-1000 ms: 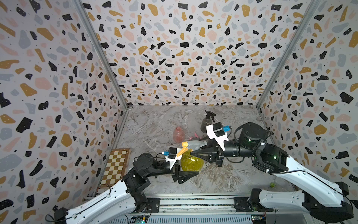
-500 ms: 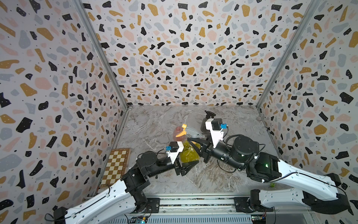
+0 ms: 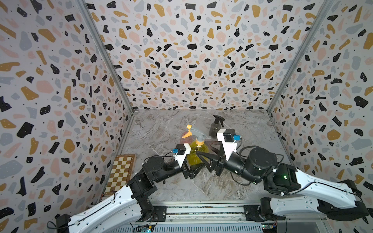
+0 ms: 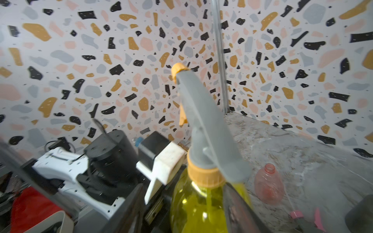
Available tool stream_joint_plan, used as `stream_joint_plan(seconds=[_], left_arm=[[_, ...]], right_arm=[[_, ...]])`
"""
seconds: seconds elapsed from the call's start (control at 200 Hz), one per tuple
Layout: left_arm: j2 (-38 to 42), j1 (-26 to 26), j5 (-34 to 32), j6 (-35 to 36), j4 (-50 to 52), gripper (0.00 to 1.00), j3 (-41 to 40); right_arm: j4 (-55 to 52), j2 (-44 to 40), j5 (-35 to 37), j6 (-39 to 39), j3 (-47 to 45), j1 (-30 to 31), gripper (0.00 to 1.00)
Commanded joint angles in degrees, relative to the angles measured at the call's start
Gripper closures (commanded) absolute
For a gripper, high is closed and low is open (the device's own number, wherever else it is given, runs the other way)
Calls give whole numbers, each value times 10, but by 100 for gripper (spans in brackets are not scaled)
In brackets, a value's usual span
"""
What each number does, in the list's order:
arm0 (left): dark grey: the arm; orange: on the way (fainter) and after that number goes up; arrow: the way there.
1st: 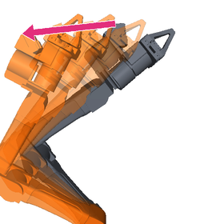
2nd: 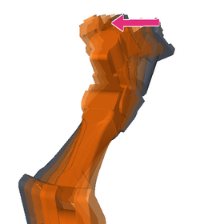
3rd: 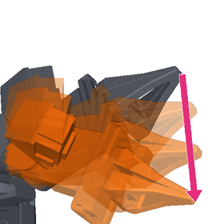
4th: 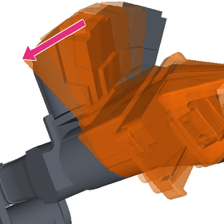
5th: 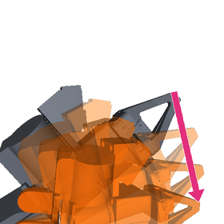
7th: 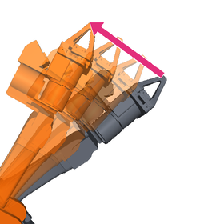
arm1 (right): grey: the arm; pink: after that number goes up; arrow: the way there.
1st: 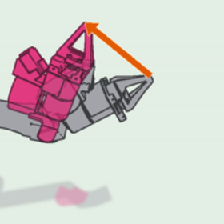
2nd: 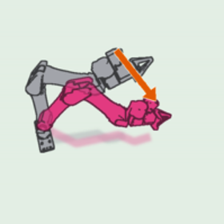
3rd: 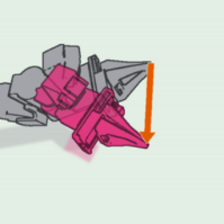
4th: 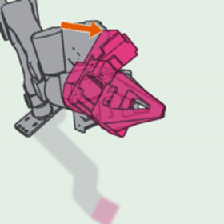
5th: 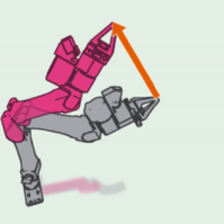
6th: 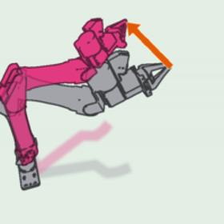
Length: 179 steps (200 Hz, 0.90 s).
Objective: Attach spray nozzles to spray bottles
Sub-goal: Screw the spray nozzle on the spray bottle.
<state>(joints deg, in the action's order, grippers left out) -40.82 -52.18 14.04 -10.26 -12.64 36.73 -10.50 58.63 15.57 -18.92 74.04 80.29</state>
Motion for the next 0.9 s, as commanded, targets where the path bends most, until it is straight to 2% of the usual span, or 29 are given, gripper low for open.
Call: stream_joint_plan(seconds=[0.0, 0.04, 0.11, 0.185, 0.275, 0.441, 0.601, 0.891], left_arm=[[8, 4, 27, -2, -57, 100, 24], [10, 4, 43, 2, -57, 100, 23], [10, 4, 72, 5, -58, 100, 21], [9, 4, 119, 9, -57, 100, 23], [7, 3, 169, 9, -59, 100, 24], [10, 4, 219, 5, -62, 100, 22], [6, 3, 245, 3, -61, 100, 25], [2, 4, 249, 4, -57, 100, 25]], right_arm=[[-38, -31, -91, 61, 5, 8, 32], [-51, -36, -109, 73, 12, 3, 29], [-82, -33, -182, 86, 34, -36, 29], [-104, -21, -329, 96, 57, -106, 27], [-118, -11, -424, 109, 73, -170, 29], [-120, -9, -499, 130, 88, -220, 29], [-95, 0, -544, 124, 90, -233, 30], [-76, 24, -567, 107, 96, -233, 38]])
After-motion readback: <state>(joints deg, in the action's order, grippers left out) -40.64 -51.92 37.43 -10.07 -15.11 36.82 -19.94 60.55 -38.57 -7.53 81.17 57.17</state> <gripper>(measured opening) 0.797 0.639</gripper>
